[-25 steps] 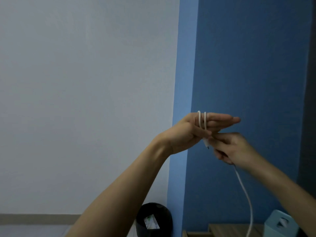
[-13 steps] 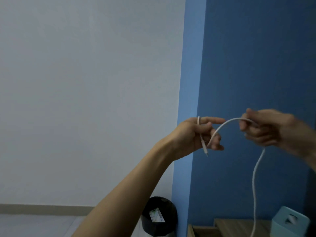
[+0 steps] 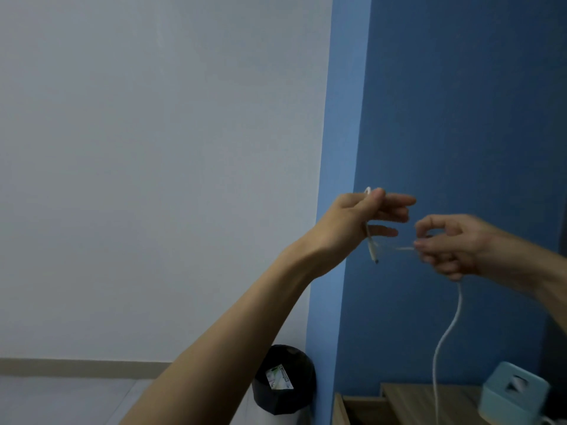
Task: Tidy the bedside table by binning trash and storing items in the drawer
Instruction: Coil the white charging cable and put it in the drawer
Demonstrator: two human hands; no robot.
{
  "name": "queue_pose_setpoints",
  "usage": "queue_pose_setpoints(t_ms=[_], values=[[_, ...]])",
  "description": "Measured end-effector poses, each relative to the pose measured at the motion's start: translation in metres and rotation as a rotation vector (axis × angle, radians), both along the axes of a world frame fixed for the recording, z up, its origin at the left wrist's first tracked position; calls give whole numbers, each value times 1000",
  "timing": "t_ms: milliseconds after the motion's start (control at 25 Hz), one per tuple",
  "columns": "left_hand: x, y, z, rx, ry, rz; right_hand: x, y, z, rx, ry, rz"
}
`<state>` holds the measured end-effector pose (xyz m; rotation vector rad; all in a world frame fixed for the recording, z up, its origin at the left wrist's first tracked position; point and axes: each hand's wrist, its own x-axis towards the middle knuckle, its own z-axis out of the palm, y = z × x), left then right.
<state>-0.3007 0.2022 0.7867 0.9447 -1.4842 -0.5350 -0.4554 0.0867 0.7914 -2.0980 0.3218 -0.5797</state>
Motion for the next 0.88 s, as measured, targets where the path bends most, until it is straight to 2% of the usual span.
queue_pose_setpoints(t_ms=[160,360,480,560,720,880], values=[[-5,8,0,-52,66,-249,12,1,-8,-14,40,71],[0,14,-2,124,86,-373,12,-6,-1,8,-90,34],[2,15,-3,195,143,-489,11,0,0,-4,-73,18],[3,16,-4,215,132,-491,13,4,-1,-73,-86,-46],[2,20,-5,165,-40,-431,18,10,6,-104,-283,-123],[-3,21,1,212,-64,-381,19,18,13,-277,-458,-168]])
